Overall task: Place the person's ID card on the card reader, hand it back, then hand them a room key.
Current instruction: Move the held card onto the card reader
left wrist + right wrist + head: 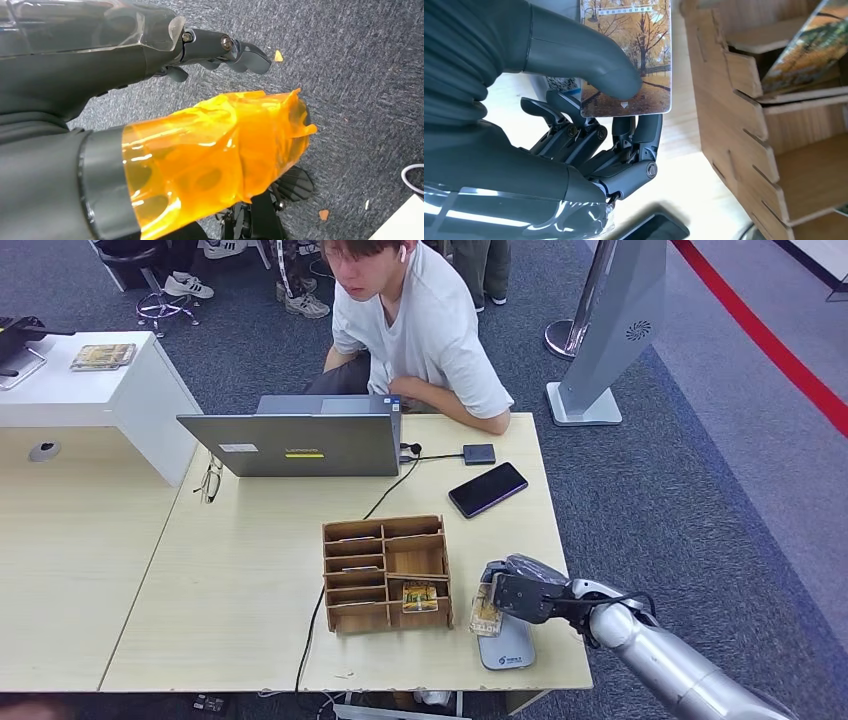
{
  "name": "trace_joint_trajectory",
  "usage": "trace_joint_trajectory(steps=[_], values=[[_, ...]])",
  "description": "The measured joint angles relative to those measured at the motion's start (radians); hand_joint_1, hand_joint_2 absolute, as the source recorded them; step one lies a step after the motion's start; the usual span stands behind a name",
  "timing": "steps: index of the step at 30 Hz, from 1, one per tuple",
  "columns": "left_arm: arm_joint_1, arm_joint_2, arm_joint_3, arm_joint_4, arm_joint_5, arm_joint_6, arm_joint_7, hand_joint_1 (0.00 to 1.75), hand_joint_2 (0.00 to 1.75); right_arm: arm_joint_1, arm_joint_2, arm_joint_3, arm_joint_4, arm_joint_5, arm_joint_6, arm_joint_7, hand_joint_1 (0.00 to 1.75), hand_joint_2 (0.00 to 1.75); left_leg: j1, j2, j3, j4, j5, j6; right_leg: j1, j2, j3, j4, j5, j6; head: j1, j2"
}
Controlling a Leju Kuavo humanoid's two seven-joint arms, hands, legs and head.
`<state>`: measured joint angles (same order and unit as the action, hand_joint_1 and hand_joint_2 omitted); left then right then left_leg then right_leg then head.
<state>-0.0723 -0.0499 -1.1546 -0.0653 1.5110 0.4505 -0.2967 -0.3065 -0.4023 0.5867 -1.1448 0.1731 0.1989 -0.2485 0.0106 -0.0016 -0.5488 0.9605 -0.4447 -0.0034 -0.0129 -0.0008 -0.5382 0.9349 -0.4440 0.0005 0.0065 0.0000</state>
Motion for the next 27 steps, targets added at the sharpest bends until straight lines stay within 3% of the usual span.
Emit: trace_joint_trajectory(steps=[9, 27], values=[[0.0, -0.012, -0.025, 0.026, 0.008, -0.008, -0.002, 0.0, 0.0, 0.015, 0.045, -0.034, -0.028, 0.089, -0.073, -0.017, 1.75, 1.75, 0.0, 0.0, 0.0, 0.0, 0.0, 0.0, 0.0, 0.0, 0.0, 0.0, 0.0, 0.0, 0.0, 0.0], [0.0, -0.021, -0.05, 0.041, 0.051, -0.009, 0.004, 0.0, 0.0, 0.071, 0.136, -0.126, -0.109, 0.135, -0.156, -0.053, 1.75, 1.75, 0.0, 0.0, 0.0, 0.0, 0.0, 0.0, 0.0, 0.0, 0.0, 0.0, 0.0, 0.0, 0.0, 0.0]])
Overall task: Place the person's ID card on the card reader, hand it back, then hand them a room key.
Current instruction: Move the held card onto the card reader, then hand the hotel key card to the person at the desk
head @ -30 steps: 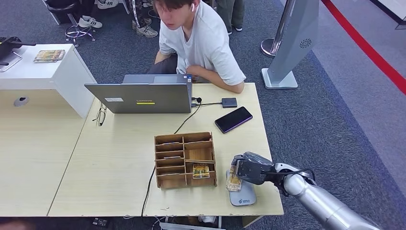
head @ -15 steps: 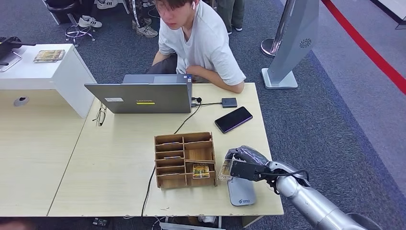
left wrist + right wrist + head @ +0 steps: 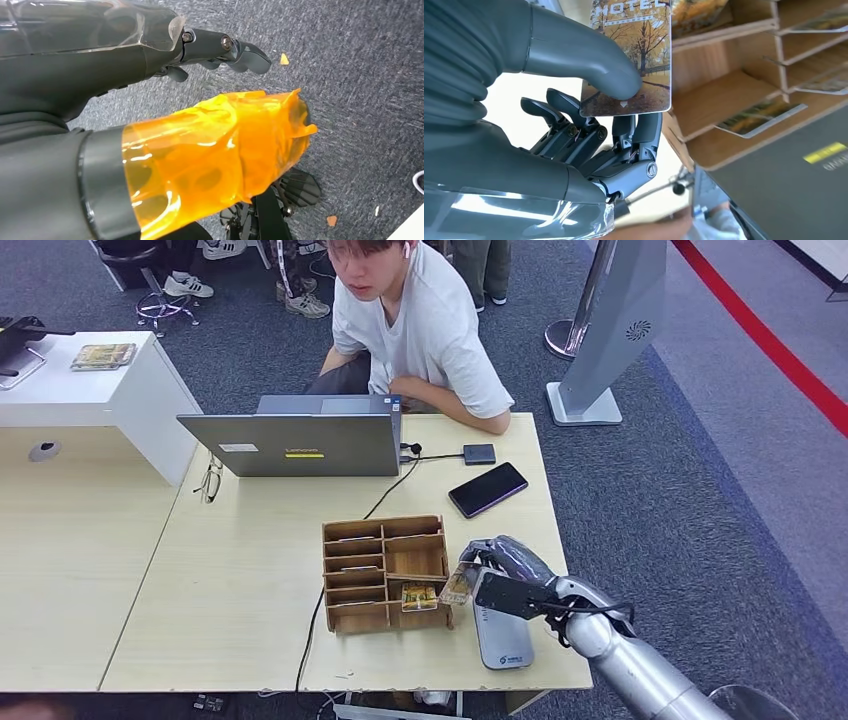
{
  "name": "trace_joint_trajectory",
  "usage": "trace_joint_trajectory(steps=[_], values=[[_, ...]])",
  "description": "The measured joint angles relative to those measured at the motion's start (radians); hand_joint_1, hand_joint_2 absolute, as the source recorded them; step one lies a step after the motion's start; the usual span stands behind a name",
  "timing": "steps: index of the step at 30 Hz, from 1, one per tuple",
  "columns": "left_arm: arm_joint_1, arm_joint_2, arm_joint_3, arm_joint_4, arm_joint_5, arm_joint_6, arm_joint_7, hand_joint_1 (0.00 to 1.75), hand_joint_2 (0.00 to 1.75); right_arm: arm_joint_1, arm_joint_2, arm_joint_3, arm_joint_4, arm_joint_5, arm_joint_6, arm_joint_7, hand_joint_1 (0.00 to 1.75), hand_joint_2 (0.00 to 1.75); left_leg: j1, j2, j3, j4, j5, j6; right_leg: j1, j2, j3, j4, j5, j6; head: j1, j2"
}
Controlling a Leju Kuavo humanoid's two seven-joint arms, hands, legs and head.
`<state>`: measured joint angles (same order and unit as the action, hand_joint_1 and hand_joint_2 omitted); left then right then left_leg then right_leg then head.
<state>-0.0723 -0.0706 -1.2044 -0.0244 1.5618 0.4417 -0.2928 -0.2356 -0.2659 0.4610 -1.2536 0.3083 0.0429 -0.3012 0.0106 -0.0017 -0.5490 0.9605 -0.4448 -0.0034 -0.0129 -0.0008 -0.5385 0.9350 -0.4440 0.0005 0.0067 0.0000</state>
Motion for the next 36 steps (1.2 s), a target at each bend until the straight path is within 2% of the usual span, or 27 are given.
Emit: trace_joint_trajectory(steps=[6, 11, 21, 36], values=[[0.0, -0.005, 0.0, 0.0, 0.009, 0.0, 0.006, 0.0, 0.0, 0.03, 0.042, -0.037, -0.07, 0.033, -0.075, -0.021, 1.75, 1.75, 0.0, 0.0, 0.0, 0.0, 0.0, 0.0, 0.0, 0.0, 0.0, 0.0, 0.0, 0.0, 0.0, 0.0], [0.0, -0.007, 0.0, 0.0, 0.009, 0.0, 0.007, 0.0, 0.0, 0.054, 0.066, -0.057, -0.132, 0.043, -0.099, -0.032, 1.75, 1.75, 0.0, 0.0, 0.0, 0.0, 0.0, 0.0, 0.0, 0.0, 0.0, 0.0, 0.0, 0.0, 0.0, 0.0], [0.0, -0.008, 0.0, 0.0, 0.009, 0.004, 0.008, 0.0, 0.0, 0.074, 0.086, -0.057, -0.227, -0.004, -0.059, -0.069, 1.75, 1.75, 0.0, 0.0, 0.0, 0.0, 0.0, 0.0, 0.0, 0.0, 0.0, 0.0, 0.0, 0.0, 0.0, 0.0], [-0.007, -0.014, 0.0, 0.0, 0.009, 0.026, 0.033, 0.0, 0.0, 0.036, 0.172, 0.021, -0.312, -0.068, -0.04, -0.075, 1.75, 1.75, 0.0, 0.0, 0.0, 0.0, 0.0, 0.0, 0.0, 0.0, 0.0, 0.0, 0.0, 0.0, 0.0, 0.0]])
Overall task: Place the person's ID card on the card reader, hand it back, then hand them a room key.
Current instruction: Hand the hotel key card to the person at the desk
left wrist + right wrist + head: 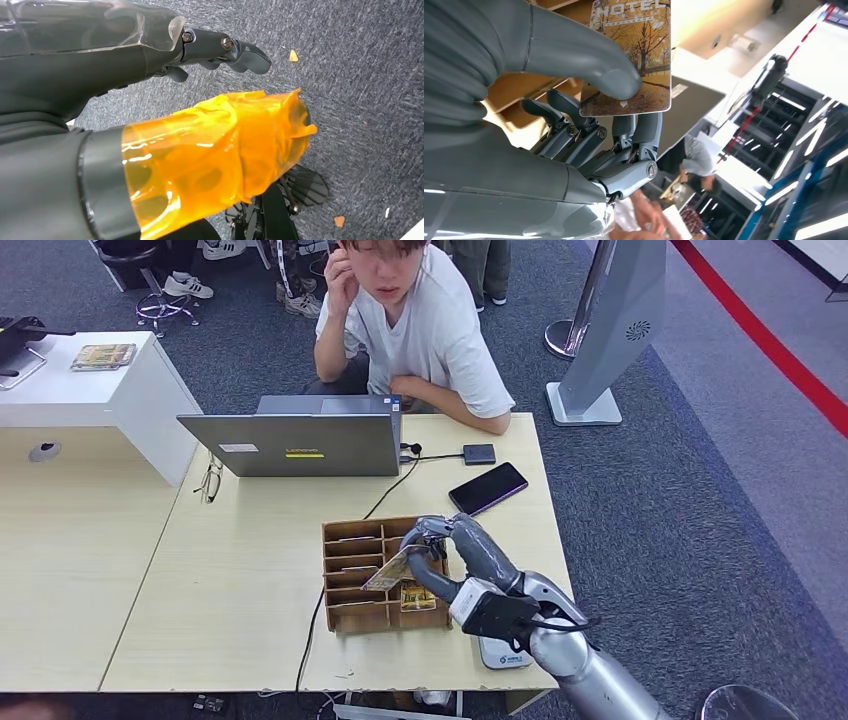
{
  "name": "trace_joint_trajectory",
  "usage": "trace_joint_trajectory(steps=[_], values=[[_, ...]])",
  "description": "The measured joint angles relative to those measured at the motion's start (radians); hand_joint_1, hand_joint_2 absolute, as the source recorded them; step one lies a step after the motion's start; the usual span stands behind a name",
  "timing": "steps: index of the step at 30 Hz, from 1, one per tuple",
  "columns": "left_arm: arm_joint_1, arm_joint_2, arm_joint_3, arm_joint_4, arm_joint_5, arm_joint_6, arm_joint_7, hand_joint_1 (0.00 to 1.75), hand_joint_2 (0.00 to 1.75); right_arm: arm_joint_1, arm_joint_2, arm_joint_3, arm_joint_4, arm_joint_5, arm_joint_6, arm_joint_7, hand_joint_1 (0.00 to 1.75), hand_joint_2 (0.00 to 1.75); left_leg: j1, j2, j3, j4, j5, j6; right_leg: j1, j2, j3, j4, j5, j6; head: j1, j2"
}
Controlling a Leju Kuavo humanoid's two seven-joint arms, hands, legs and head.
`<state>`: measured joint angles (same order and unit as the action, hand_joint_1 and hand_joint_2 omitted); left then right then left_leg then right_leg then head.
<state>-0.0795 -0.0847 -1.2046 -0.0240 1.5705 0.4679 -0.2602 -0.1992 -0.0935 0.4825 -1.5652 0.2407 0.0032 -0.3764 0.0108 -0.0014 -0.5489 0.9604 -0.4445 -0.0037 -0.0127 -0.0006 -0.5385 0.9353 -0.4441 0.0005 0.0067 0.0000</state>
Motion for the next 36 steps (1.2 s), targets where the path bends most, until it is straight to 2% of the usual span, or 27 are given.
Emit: trace_joint_trajectory(steps=[5, 16, 31, 33, 36], values=[[-0.001, 0.0, 0.001, 0.0, 0.0, 0.008, 0.007, 0.0, 0.0, -0.014, 0.013, 0.04, -0.002, 0.012, -0.015, 0.01, 1.75, 1.75, 0.0, 0.0, 0.0, 0.0, 0.0, 0.0, 0.0, 0.0, 0.0, 0.0, 0.0, 0.0, 0.0, 0.0], [-0.005, -0.001, 0.001, 0.0, 0.0, 0.023, 0.026, 0.0, 0.0, -0.044, 0.036, 0.088, -0.001, 0.086, -0.111, 0.04, 1.75, 1.75, 0.0, 0.0, 0.0, 0.0, 0.0, 0.0, 0.0, 0.0, 0.0, 0.0, 0.0, 0.0, 0.0, 0.0], [-0.021, -0.006, 0.001, 0.0, -0.004, 0.071, 0.032, 0.0, 0.0, -0.066, 0.049, 0.125, 0.005, 0.272, -0.247, 0.102, 1.75, 1.75, 0.0, 0.0, 0.0, 0.0, 0.0, 0.0, 0.0, 0.0, 0.0, 0.0, 0.0, 0.0, 0.0, 0.0], [-0.022, -0.006, -0.011, 0.0, -0.058, 0.077, 0.046, 0.0, 0.0, -0.063, 0.049, 0.127, 0.003, 0.296, -0.263, 0.115, 1.75, 1.75, 0.0, 0.0, 0.0, 0.0, 0.0, 0.0, 0.0, 0.0, 0.0, 0.0, 0.0, 0.0, 0.0, 0.0], [-0.019, -0.005, -0.115, 0.0, -0.297, 0.09, 0.07, 0.0, 0.0, -0.038, 0.046, 0.116, -0.016, 0.335, -0.289, 0.129, 1.75, 1.75, 0.0, -0.001, 0.0, 0.0, 0.0, 0.0, 0.0, 0.0, 0.0, 0.0, 0.0, 0.0, 0.0, 0.0]])
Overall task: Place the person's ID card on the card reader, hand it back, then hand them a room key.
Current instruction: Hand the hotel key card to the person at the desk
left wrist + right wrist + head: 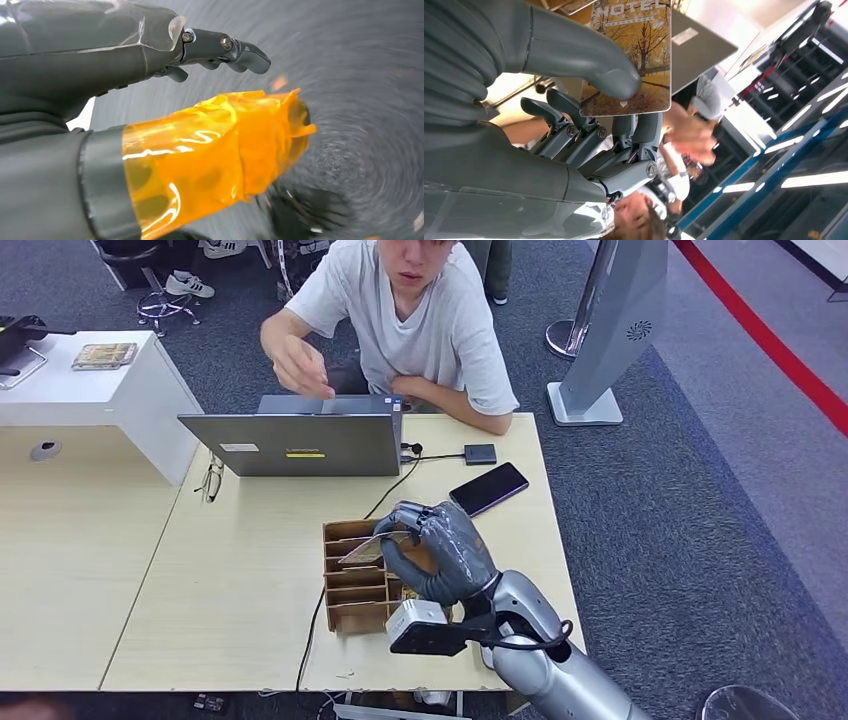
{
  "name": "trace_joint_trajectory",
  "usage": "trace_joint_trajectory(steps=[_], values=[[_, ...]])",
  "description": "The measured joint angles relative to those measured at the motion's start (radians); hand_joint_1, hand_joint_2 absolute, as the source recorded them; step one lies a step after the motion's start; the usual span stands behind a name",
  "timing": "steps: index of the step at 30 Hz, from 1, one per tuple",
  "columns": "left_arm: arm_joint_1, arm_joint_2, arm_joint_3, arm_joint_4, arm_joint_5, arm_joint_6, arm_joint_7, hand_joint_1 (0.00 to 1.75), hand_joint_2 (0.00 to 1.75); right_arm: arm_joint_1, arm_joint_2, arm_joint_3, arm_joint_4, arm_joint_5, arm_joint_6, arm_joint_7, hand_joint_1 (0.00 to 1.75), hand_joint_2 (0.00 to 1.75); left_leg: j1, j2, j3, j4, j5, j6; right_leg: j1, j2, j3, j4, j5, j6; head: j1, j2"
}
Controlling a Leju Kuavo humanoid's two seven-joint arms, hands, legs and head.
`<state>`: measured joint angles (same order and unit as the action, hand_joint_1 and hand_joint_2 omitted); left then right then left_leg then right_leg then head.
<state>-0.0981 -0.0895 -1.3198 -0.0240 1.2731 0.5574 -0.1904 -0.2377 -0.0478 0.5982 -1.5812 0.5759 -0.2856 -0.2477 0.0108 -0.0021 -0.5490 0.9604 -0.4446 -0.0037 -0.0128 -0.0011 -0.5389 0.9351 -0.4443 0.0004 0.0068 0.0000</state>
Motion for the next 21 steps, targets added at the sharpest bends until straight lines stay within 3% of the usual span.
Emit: trace_joint_trajectory(steps=[3, 8, 21], values=[[0.0, 0.005, -0.101, -0.001, -0.136, 0.002, 0.023, 0.0, 0.0, 0.027, -0.004, -0.019, -0.023, 0.028, 0.005, 0.0, 1.75, 1.75, 0.0, 0.001, 0.0, 0.0, 0.0, 0.0, 0.0, 0.001, 0.0, 0.0, 0.0, 0.0, 0.0, 0.0], [-0.001, 0.02, -0.175, -0.013, -0.219, 0.008, 0.055, 0.0, 0.0, 0.04, -0.003, -0.036, -0.037, 0.06, 0.016, 0.002, 1.75, 1.75, 0.0, 0.001, 0.0, 0.0, 0.0, 0.0, 0.0, 0.001, 0.0, 0.0, 0.0, 0.0, 0.0, 0.0], [-0.032, 0.055, -0.187, -0.044, -0.157, 0.064, 0.069, 0.0, 0.0, 0.007, 0.032, -0.032, -0.022, 0.092, 0.022, 0.013, 1.75, 1.75, 0.0, 0.001, 0.0, 0.0, 0.0, 0.0, 0.0, 0.001, 0.0, 0.0, 0.0, 0.0, 0.0, 0.0]])
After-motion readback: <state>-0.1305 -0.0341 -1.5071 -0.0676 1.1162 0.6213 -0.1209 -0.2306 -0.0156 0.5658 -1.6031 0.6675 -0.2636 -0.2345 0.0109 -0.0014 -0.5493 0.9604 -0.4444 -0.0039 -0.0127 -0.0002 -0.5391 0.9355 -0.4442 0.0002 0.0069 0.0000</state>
